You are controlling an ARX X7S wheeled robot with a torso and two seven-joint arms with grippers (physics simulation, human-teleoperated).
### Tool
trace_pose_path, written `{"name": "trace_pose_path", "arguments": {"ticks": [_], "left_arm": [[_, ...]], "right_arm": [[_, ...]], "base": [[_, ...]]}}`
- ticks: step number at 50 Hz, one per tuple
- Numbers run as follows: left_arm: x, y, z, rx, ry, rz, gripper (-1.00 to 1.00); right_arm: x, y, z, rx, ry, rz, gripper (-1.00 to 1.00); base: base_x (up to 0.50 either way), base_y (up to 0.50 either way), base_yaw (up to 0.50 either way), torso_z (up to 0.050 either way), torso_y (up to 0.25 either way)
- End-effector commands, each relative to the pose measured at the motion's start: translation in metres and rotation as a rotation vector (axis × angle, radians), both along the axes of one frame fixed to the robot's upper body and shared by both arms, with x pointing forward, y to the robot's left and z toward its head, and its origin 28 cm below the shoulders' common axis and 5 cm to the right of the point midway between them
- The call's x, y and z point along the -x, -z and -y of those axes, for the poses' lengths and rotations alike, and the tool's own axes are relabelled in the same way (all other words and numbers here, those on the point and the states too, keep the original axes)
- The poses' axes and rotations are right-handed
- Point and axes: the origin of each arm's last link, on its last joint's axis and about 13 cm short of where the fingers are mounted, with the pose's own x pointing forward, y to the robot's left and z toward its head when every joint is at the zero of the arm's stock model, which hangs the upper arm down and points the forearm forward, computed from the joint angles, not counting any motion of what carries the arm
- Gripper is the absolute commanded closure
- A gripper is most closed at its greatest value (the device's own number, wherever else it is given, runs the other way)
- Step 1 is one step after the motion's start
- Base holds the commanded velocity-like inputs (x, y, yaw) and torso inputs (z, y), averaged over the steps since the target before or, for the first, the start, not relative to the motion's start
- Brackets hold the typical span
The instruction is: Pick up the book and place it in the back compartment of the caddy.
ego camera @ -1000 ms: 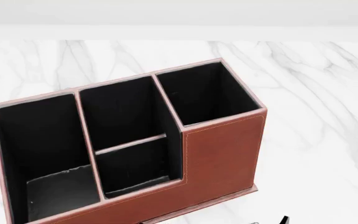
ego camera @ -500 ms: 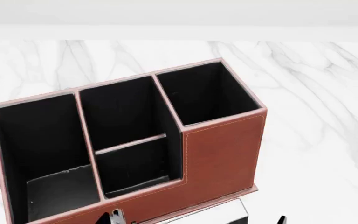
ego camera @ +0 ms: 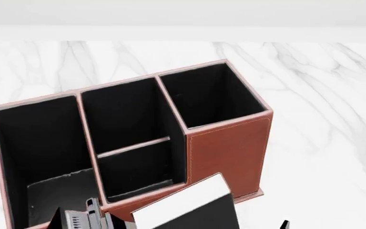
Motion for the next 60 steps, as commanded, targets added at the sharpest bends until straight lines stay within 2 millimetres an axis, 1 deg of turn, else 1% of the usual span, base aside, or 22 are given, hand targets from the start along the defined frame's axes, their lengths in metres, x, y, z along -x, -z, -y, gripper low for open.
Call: {"name": "trace_pose_path", "arguments": {"ticks": [1,8,14,24,29,41,44,60], "left_arm": [[0.0,-0.023,-0.007,0.083,-0.031,0.04,1.0],[0.0,-0.025,-0.014,0.113,-0.04,0.026,1.0],[-0.003,-0.023,-0.022,0.146,-0.043,-0.012,1.0],[-0.006,-0.021,-0.028,0.188,-0.044,-0.048,1.0],[-0.008,-0.021,-0.03,0.183,-0.058,-0.048,1.0],[-0.014,-0.026,-0.032,0.055,-0.083,-0.048,1.0],[-0.016,-0.03,-0.032,0.011,-0.095,-0.047,1.0],[-0.015,-0.036,-0.028,-0.146,-0.094,-0.026,1.0]], "right_arm": [[0.0,0.0,0.0,0.001,-0.002,-0.002,-1.0],[-0.001,0.001,0.0,0.002,-0.003,-0.006,-1.0],[-0.002,0.001,0.0,0.003,-0.003,-0.008,-1.0],[-0.002,0.002,-0.001,0.002,-0.006,-0.007,-1.0],[-0.001,0.001,-0.001,0.005,-0.008,-0.006,-1.0],[-0.001,0.002,-0.002,0.008,-0.009,-0.008,-1.0],[-0.001,0.002,-0.002,0.008,-0.008,-0.007,-1.0],[-0.002,0.003,-0.002,0.002,-0.001,0.001,-1.0]], "base": [[0.0,0.0,0.0,0.0,0.0],[0.0,0.0,0.0,0.0,0.0],[0.0,0.0,0.0,0.0,0.002],[0.0,0.0,0.0,0.0,0.001],[0.0,0.0,0.0,0.0,0.0],[0.0,0.0,0.0,0.0,0.002],[0.0,0.0,0.0,0.0,0.0],[0.0,0.0,0.0,0.001,0.001]]}}
